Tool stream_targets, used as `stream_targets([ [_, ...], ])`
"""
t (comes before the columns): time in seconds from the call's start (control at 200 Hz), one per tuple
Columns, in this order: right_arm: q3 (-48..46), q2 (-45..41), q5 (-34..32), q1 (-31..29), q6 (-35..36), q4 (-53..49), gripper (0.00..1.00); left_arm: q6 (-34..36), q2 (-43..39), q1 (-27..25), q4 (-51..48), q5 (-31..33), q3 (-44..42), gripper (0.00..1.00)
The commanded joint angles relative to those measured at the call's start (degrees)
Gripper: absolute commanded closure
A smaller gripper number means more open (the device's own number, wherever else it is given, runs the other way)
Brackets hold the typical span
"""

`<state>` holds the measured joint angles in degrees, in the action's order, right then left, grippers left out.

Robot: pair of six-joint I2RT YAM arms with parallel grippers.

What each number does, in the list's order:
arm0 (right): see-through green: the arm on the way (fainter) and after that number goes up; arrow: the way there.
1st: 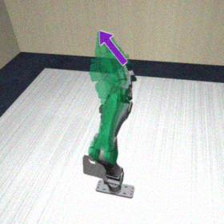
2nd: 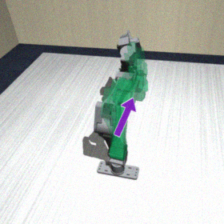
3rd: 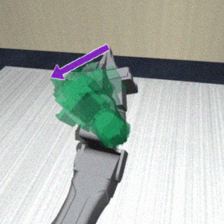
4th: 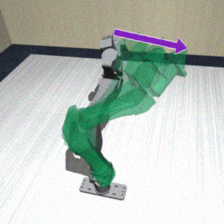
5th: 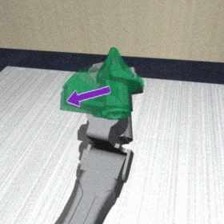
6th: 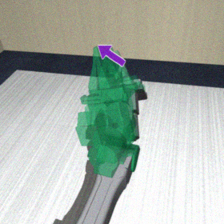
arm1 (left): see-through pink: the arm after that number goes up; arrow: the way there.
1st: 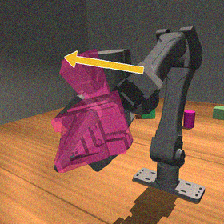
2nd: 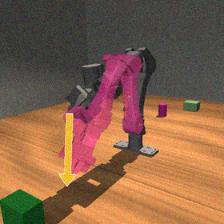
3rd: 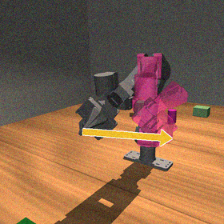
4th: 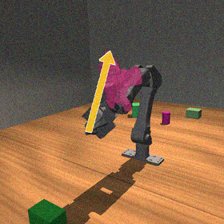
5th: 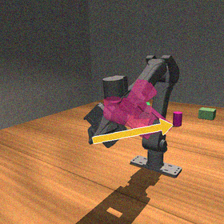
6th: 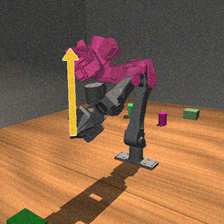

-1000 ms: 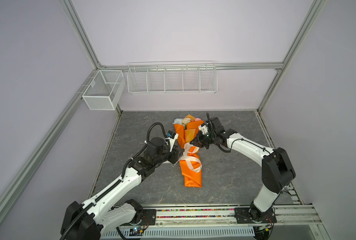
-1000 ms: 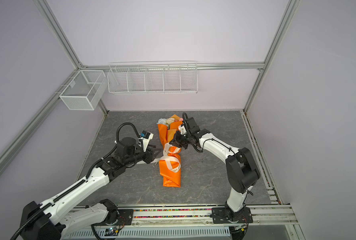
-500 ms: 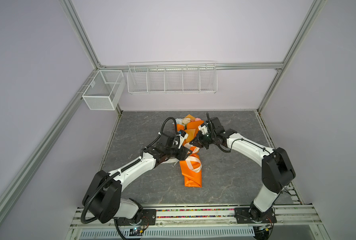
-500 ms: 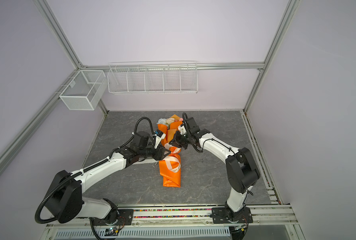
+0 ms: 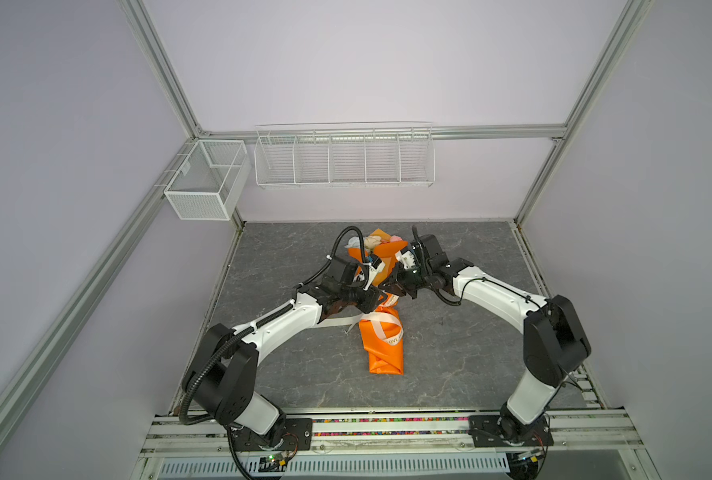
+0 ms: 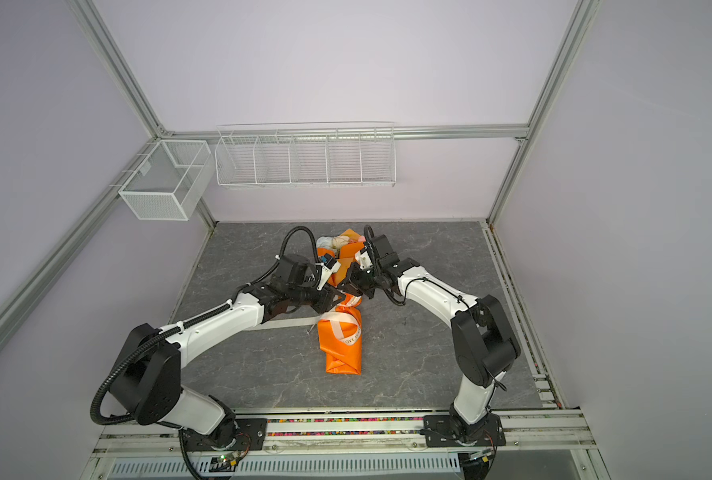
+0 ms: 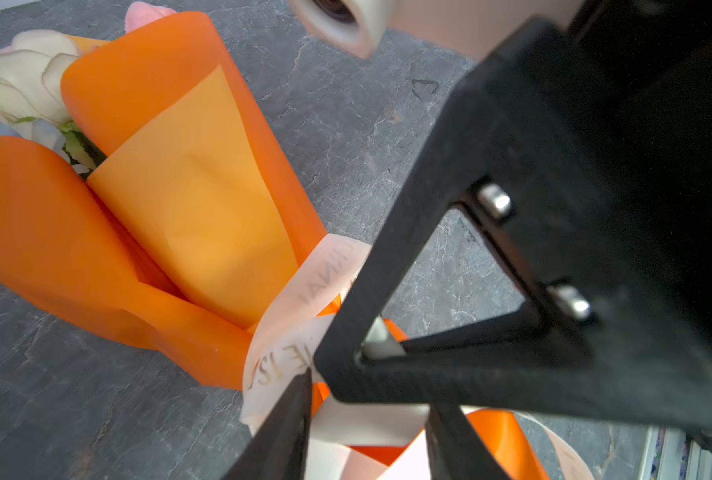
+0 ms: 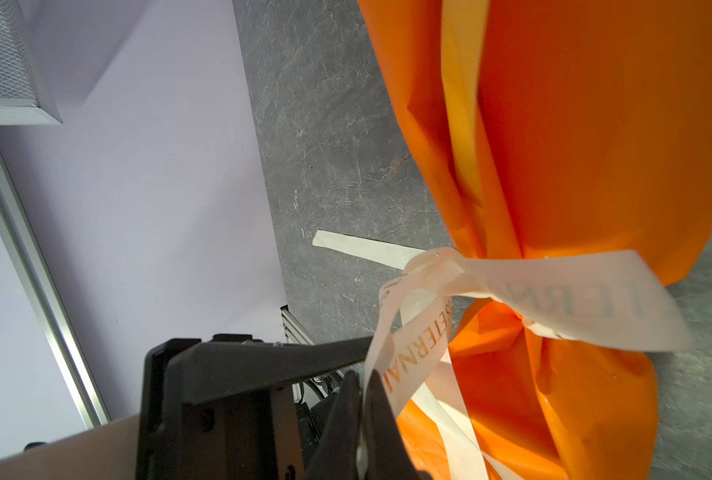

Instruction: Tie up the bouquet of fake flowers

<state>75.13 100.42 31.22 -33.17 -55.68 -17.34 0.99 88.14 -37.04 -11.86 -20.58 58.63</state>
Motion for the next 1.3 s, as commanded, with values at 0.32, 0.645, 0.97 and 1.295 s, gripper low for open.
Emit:
stream_targets([
  [0.32, 0.8, -5.5, -6.6, 0.1, 6.2, -10.7, 0.71, -0.8, -2.1, -0.4, 0.9, 1.4, 0.0, 1.0],
  [0.645, -10.3, -14.5, -12.7, -1.1, 11.9, -14.2, 0.44, -2.9, -2.9, -0.3, 2.7, 1.4, -2.0, 1.0],
  [0.97, -6.1, -7.3, -12.6, -6.5, 20.7, -18.8, 0.46, -4.0, -3.7, -0.3, 2.9, 1.6, -2.5, 1.0],
  [1.295, -3.2, -7.6, -23.3, -7.5, 21.7, -25.2, 0.93, -5.4, -4.3, -0.3, 3.6, 1.6, -3.0, 1.0],
])
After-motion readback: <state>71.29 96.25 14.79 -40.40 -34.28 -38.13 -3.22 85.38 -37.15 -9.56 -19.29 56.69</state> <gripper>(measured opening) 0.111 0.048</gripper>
